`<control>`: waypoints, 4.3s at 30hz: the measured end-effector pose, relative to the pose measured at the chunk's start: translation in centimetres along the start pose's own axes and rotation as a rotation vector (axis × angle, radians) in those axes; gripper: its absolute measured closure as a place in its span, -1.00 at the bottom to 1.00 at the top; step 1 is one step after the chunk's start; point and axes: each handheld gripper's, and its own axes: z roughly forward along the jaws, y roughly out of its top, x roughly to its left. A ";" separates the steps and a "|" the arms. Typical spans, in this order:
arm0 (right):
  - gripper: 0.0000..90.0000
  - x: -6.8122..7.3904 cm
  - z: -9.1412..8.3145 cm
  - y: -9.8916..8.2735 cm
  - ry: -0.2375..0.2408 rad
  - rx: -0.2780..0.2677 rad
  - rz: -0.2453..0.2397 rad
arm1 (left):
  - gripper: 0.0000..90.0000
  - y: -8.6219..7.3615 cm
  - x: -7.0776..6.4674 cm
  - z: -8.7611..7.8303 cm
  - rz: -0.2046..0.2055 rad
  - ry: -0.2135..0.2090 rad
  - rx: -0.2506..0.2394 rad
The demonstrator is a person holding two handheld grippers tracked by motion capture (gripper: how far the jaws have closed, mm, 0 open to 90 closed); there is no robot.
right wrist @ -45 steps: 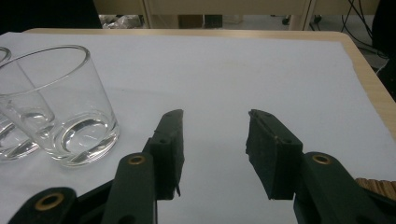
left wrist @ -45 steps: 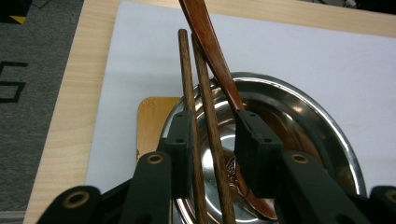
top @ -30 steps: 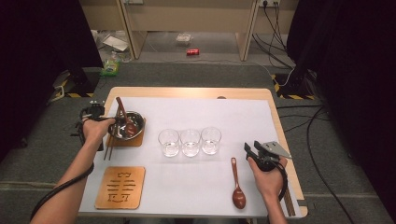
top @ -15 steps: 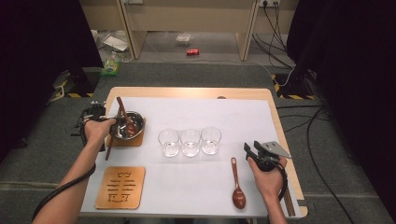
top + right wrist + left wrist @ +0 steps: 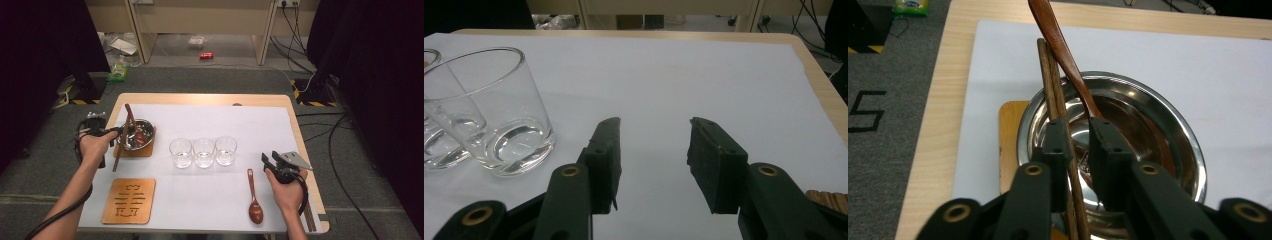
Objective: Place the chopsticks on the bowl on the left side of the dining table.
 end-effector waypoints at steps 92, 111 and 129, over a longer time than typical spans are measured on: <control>0.26 -0.7 -0.8 0.3 -0.011 -0.023 0.030 | 0.99 -5.6 -8.8 1.4 0.274 -0.195 0.138; 0.26 -0.7 -0.8 0.4 -0.005 -0.028 0.028 | 1.00 3.0 -3.7 4.5 0.253 -0.015 -0.016; 0.26 -0.7 -0.8 0.4 0.004 -0.031 0.031 | 1.00 2.9 -2.7 7.2 0.240 0.029 0.061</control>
